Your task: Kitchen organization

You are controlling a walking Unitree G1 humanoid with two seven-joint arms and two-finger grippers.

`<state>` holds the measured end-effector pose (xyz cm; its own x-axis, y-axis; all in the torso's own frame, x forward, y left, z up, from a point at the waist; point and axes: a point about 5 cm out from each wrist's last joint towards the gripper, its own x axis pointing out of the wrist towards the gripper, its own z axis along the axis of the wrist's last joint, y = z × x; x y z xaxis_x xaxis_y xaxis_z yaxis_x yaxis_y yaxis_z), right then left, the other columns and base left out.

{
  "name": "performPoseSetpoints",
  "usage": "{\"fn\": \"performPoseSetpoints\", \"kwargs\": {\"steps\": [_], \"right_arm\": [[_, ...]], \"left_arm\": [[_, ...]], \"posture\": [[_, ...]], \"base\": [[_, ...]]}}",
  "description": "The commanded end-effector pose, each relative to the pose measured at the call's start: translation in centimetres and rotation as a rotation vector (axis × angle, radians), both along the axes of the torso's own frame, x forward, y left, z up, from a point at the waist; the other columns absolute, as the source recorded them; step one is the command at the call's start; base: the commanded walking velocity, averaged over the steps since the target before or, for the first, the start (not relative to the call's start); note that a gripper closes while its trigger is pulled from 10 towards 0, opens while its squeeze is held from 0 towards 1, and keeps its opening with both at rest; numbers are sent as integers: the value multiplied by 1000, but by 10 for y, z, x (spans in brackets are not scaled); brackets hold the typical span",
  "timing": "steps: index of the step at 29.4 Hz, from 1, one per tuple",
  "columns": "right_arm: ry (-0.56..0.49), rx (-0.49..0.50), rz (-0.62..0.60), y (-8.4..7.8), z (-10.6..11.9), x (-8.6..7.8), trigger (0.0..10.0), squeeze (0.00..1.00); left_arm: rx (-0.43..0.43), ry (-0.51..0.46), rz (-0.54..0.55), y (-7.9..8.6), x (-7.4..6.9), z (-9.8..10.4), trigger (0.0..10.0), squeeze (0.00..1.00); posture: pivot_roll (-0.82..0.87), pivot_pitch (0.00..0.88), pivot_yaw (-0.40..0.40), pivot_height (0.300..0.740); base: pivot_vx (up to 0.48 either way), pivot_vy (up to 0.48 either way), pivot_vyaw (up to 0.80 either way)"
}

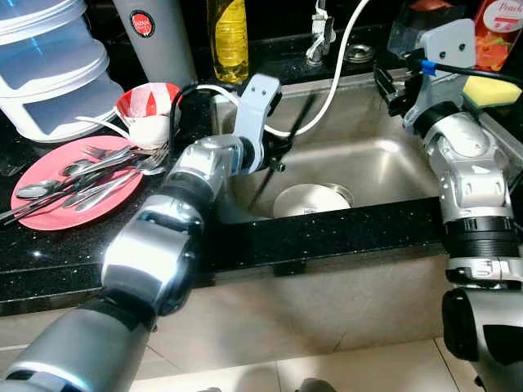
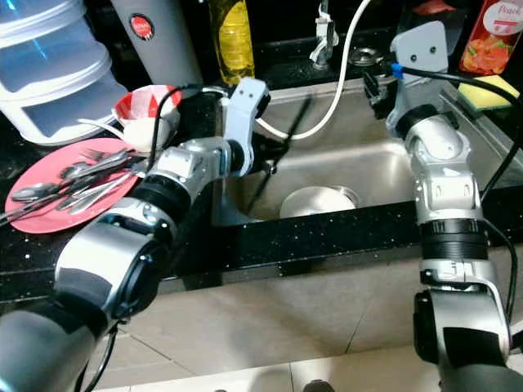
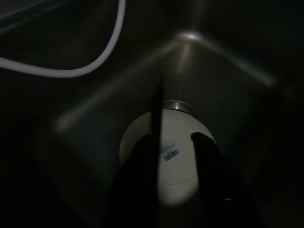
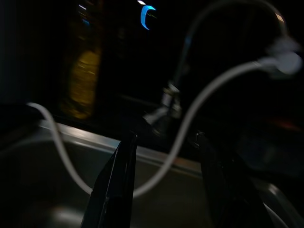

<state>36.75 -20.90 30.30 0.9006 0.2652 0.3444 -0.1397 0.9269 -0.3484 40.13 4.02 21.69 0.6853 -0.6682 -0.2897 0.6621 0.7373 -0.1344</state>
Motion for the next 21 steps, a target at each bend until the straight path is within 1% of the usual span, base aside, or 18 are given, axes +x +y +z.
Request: {"fn": "performPoseSetpoints", "kwargs": {"steps": [1,2,3,4,5,7,8,9,10,12,13,14,15,17,18,19,21], "right_arm": [[-51,14,53,9,9,-2,10000,0],[-64,26,66,10,12,-2,10000,0],[-64,26,66,10,12,-2,10000,0],[-83,42,87,12,15,-3,10000,0],[-114,64,119,15,20,-5,10000,0],[-160,110,169,18,28,-9,10000,0],[-171,122,183,19,30,-9,10000,0],[-171,122,183,19,30,-9,10000,0],[-174,128,189,20,30,-9,10000,0],[-178,132,204,22,31,-9,10000,0],[-178,134,209,23,31,-8,10000,0],[-175,136,225,26,32,-7,10000,0],[-175,136,225,26,32,-7,10000,0],[-174,133,231,28,32,-6,10000,0],[-173,133,234,29,32,-6,10000,0],[-173,133,234,29,32,-6,10000,0],[-173,134,241,30,32,-6,10000,0]], "left_arm": [[-49,-22,53,7,4,6,10000,1000],[-68,-52,78,12,7,13,10000,1000],[-68,-52,78,12,7,13,10000,1000],[-67,-94,127,18,10,20,10000,90],[-26,-137,185,28,14,26,10000,0],[-15,-166,224,41,17,37,10000,0],[41,-208,247,47,18,41,10000,0],[41,-208,247,47,18,41,10000,0],[80,-238,260,50,19,44,10000,0],[185,-323,254,58,18,50,10000,0],[216,-345,247,60,18,51,10000,0],[330,-410,209,72,14,51,10000,0],[330,-410,209,72,14,51,10000,0],[388,-438,194,82,11,50,10000,0],[389,-443,198,87,10,52,10000,0],[389,-443,198,87,10,52,10000,0],[365,-442,186,99,4,59,10000,0]], "posture": [[1,42,78,740],[1,42,78,740],[1,42,78,740],[7,41,73,740],[20,40,63,740],[26,40,60,740],[26,40,60,740],[26,40,60,740],[36,39,53,740],[40,39,49,740],[40,39,49,740],[60,41,40,740],[60,41,40,740],[60,41,40,740],[60,41,40,740],[60,41,40,740],[78,43,36,740]], "base": [[0,0,0],[0,0,0],[0,0,0],[0,0,0],[0,0,0],[0,0,0],[0,0,0],[0,0,0],[0,0,0],[0,0,0],[0,0,0],[0,0,0],[0,0,0],[0,0,0],[0,0,0],[0,0,0],[0,0,0]]}}
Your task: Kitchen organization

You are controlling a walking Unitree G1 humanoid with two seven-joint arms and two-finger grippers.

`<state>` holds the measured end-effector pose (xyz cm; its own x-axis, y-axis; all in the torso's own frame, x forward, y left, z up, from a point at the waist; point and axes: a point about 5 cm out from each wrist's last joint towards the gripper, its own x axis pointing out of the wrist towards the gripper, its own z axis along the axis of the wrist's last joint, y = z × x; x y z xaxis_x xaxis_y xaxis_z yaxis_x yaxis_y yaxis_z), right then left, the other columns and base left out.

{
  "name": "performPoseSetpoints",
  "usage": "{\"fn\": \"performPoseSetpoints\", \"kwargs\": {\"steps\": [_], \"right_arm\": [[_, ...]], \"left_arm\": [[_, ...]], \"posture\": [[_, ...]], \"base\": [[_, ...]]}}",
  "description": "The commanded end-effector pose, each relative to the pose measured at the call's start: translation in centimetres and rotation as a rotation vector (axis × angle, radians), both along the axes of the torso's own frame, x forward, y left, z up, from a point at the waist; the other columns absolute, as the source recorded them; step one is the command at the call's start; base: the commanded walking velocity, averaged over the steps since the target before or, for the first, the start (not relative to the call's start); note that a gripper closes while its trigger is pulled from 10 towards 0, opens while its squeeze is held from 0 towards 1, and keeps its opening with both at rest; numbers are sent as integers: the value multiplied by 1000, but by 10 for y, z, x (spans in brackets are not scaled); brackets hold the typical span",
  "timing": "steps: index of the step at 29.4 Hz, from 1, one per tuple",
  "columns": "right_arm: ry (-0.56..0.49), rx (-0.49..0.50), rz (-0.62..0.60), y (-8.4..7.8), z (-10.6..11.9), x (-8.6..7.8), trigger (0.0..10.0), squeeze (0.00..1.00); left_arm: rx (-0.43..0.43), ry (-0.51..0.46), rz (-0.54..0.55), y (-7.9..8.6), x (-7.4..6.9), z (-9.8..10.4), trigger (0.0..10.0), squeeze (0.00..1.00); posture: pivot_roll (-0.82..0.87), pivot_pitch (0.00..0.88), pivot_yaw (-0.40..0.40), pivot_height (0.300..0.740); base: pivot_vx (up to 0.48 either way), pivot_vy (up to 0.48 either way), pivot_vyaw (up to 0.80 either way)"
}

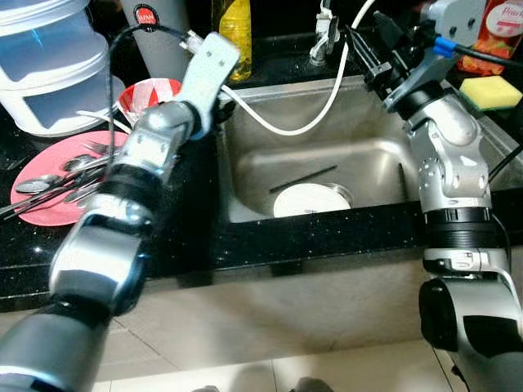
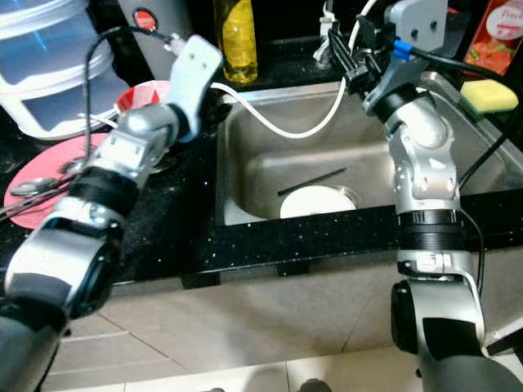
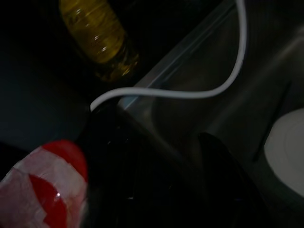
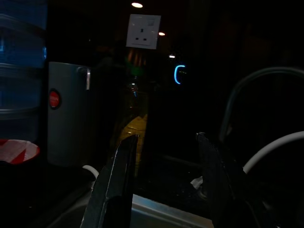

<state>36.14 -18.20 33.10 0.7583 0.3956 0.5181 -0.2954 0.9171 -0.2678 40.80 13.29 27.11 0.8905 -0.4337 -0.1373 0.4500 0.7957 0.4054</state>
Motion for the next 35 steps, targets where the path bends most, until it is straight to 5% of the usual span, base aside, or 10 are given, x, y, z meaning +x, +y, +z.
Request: {"fn": "performPoseSetpoints", "kwargs": {"steps": [1,5,8,14,19,20,21,22,23,35], "right_arm": [[-14,11,24,3,4,0,10000,0],[-10,9,37,4,2,1,10000,0],[-5,4,48,6,1,2,10000,0],[3,9,55,8,-2,2,10000,0],[20,28,81,14,-8,4,10000,0],[19,33,91,16,-8,5,10000,0],[17,36,99,18,-8,5,10000,0],[16,38,105,20,-7,6,10000,0],[16,40,108,21,-7,6,10000,0],[21,54,122,27,-10,8,10000,0]], "left_arm": [[-6,2,-15,11,-6,9,10000,0],[-92,53,-19,31,-16,24,10000,0],[-59,63,-33,47,-33,32,10000,0],[-6,65,-85,62,-58,32,10000,0],[-39,141,-41,84,-65,16,10000,0],[-46,146,-26,85,-62,14,10000,102],[-51,146,-14,86,-60,14,10000,365],[-56,141,-8,86,-58,15,10000,796],[-60,139,-4,86,-58,16,10000,1000],[-114,157,-39,77,-39,26,10000,1000]], "posture": [[78,43,36,740],[100,47,37,740],[111,52,41,740],[116,53,43,740],[142,44,21,740],[144,40,15,740],[144,40,15,740],[147,35,8,740],[147,35,8,740],[123,7,15,740]], "base": [[0,0,0],[0,0,0],[0,0,0],[0,0,0],[0,0,0],[0,0,0],[0,0,0],[0,0,0],[0,0,0],[0,0,0]]}}
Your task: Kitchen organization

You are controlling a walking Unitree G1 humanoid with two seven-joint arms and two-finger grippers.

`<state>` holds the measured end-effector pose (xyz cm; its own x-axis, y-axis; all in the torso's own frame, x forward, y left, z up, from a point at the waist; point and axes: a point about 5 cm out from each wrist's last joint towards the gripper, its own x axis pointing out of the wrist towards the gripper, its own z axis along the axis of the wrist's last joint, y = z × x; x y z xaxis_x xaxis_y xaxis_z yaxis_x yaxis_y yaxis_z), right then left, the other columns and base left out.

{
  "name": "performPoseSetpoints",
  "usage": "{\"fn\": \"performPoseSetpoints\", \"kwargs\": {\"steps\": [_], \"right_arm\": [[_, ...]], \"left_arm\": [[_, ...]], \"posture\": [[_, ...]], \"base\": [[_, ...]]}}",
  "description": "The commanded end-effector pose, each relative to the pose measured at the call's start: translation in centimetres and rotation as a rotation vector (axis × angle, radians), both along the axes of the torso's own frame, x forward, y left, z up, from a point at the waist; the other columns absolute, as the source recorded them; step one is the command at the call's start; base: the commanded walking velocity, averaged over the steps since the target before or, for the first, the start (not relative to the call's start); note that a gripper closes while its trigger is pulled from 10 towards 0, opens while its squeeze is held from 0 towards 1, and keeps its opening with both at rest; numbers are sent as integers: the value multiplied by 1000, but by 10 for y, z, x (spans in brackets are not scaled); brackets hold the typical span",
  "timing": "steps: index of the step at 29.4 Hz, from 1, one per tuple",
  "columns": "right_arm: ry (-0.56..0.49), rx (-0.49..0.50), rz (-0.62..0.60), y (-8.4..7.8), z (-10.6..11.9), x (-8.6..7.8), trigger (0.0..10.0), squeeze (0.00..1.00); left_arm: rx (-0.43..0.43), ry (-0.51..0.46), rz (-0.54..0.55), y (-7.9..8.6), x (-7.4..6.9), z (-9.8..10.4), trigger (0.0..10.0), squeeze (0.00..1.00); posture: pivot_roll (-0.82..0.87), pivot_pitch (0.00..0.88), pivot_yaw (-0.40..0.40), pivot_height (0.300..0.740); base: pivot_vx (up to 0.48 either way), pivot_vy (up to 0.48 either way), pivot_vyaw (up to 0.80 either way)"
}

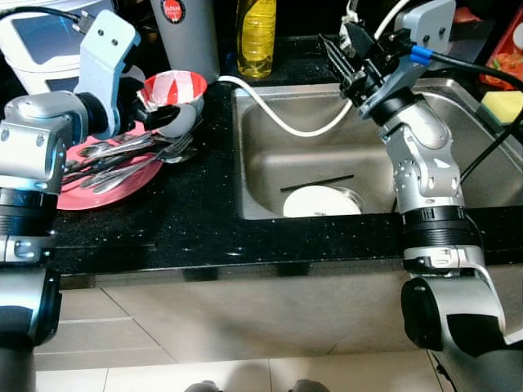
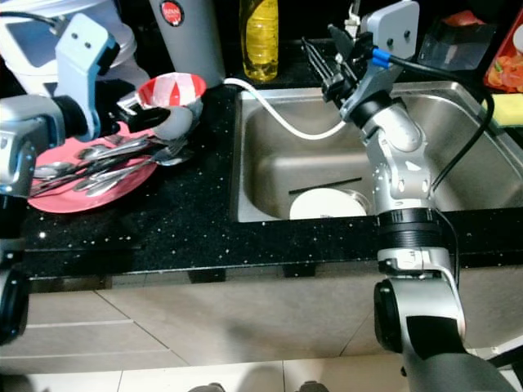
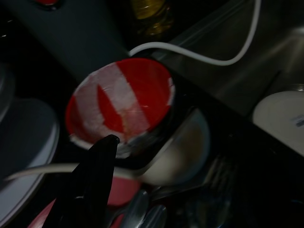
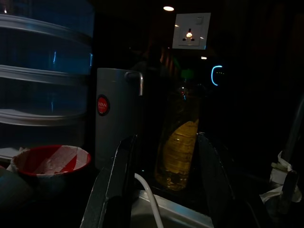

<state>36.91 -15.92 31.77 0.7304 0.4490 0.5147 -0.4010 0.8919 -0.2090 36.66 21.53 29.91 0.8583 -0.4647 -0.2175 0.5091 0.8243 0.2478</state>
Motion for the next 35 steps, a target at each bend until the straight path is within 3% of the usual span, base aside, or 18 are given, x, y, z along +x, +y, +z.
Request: {"fn": "performPoseSetpoints", "kwargs": {"steps": [1,2,4,13,22,23,24,25,27,35], "right_arm": [[-15,4,14,5,4,0,10000,0],[-17,5,13,5,4,0,10000,0],[-22,6,11,4,6,0,10000,0],[-32,9,9,4,7,-2,10000,0],[-28,10,6,4,6,-2,10000,0],[-29,10,7,5,7,-2,10000,0],[-29,10,7,5,7,-2,10000,0],[-30,11,7,5,7,-2,10000,0],[-29,11,10,6,8,-2,10000,0],[-27,14,20,9,8,-1,10000,0]], "left_arm": [[-40,29,-48,-9,4,-3,10000,420],[-63,51,-67,-11,6,-3,10000,0],[-74,80,-103,-13,9,-6,10000,0],[181,93,-77,7,21,-25,10000,0],[193,149,-74,21,21,-39,10000,0],[194,147,-73,22,21,-39,7020,0],[194,147,-73,22,21,-39,7020,0],[188,140,-68,22,22,-40,510,0],[162,119,-76,21,23,-39,0,0],[106,81,-167,12,22,-33,0,0]], "posture": [[120,4,16,740],[115,2,18,740],[114,1,17,740],[108,3,24,740],[108,6,21,740],[110,8,19,740],[110,8,19,740],[112,9,16,740],[116,11,13,740],[125,11,10,740]], "base": [[0,0,0],[0,0,0],[0,0,0],[0,0,0],[0,0,0],[0,0,0],[0,0,0],[0,0,0],[0,0,0],[0,0,0]]}}
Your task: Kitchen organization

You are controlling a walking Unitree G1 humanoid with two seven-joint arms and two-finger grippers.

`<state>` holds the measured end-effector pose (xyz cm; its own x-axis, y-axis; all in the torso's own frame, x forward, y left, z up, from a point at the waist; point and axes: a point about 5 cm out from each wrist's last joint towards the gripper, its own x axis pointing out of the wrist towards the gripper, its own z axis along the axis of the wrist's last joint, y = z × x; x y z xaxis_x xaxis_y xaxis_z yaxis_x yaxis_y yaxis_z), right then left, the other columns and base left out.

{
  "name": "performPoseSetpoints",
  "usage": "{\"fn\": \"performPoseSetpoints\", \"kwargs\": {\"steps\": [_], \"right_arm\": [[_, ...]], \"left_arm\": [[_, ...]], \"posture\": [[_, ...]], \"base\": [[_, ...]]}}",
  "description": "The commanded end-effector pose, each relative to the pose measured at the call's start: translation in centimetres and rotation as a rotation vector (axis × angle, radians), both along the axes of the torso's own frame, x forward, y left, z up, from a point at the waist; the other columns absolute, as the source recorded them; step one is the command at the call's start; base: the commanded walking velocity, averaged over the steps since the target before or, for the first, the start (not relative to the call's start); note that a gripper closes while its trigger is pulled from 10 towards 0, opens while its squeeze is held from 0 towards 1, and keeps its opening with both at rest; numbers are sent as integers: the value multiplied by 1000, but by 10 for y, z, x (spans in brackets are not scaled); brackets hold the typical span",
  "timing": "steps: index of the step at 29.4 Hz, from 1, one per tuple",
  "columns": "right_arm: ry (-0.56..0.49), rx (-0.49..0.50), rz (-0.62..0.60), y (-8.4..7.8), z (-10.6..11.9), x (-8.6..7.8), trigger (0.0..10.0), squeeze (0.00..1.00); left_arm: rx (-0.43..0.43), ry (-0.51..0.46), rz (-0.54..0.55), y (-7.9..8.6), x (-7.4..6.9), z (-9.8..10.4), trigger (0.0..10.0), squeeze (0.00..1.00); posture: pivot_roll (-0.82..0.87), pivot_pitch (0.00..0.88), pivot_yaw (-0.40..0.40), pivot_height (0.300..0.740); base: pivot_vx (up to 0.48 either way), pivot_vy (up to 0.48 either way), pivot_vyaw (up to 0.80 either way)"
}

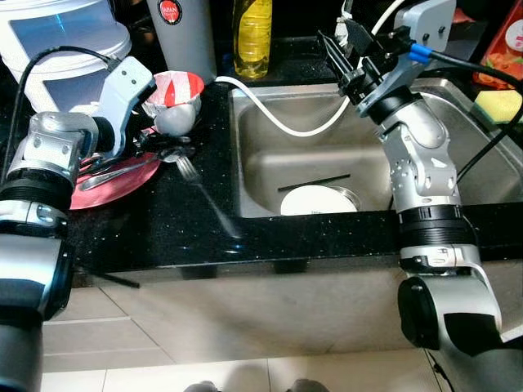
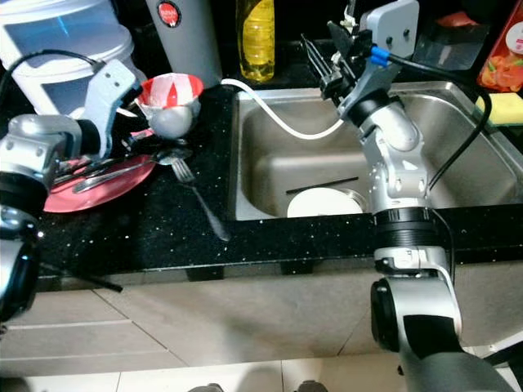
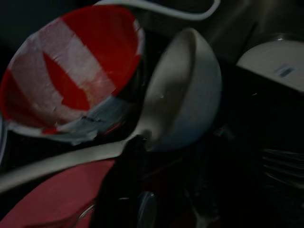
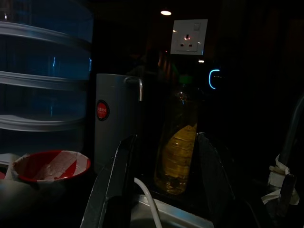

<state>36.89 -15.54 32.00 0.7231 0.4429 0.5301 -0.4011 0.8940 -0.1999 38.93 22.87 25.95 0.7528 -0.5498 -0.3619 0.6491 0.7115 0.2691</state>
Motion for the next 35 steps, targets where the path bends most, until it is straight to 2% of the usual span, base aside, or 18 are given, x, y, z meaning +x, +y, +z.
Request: {"fn": "performPoseSetpoints", "kwargs": {"steps": [1,3,6,7,9,11,13,15,19,20,21,22,24,26,30,35], "right_arm": [[-16,-1,17,5,5,0,10000,0],[-15,0,19,6,5,0,10000,0],[-14,2,19,6,5,0,10000,0],[-13,3,18,5,4,0,10000,0],[-12,4,16,4,4,0,10000,0],[-11,4,15,4,4,0,10000,0],[-9,5,19,6,4,1,10000,0],[-9,6,22,7,4,2,10000,0],[-11,8,28,9,5,2,10000,0],[-12,10,29,9,5,2,10000,0],[-12,10,29,9,5,2,10000,0],[-11,12,27,8,4,3,10000,0],[-8,13,23,7,3,2,10000,0],[-6,13,22,7,2,2,10000,0],[-6,11,12,4,2,1,10000,0],[-6,11,8,3,2,1,10000,0]], "left_arm": [[-7,-26,-23,-1,-1,7,0,0],[-15,-52,-27,-2,-1,11,0,0],[-16,-151,-28,-6,-1,29,0,0],[-8,-206,-33,-10,-1,39,10000,0],[-14,-279,-47,-17,-3,56,10000,0],[-24,-298,-55,-20,-4,62,10000,0],[-32,-384,-104,-36,-12,87,10000,0],[-43,-410,-115,-44,-15,96,10000,0],[-34,-380,-151,-54,-19,95,10000,0],[-2,-345,-145,-53,-18,84,10000,412],[-2,-345,-145,-53,-18,84,10000,412],[10,-256,-98,-44,-13,63,10000,1000],[2,-178,-20,-29,-7,44,10000,1000],[2,-153,7,-23,-5,37,10000,1000],[56,-49,117,11,-7,7,10000,1000],[74,-8,141,22,-12,-2,10000,1000]], "posture": [[125,11,10,740],[125,11,10,740],[123,12,10,740],[124,12,10,740],[126,12,8,740],[126,12,7,740],[132,11,3,740],[135,10,1,740],[140,8,2,740],[141,7,5,740],[141,7,5,740],[142,9,7,740],[141,9,8,740],[141,9,8,740],[128,14,16,740],[127,15,13,740]], "base": [[0,0,0],[0,0,0],[0,0,0],[0,0,0],[0,0,0],[0,0,0],[0,0,0],[0,0,0],[0,0,0],[0,0,0],[0,0,0],[0,0,0],[0,0,0],[0,0,0],[0,0,0],[0,0,0]]}}
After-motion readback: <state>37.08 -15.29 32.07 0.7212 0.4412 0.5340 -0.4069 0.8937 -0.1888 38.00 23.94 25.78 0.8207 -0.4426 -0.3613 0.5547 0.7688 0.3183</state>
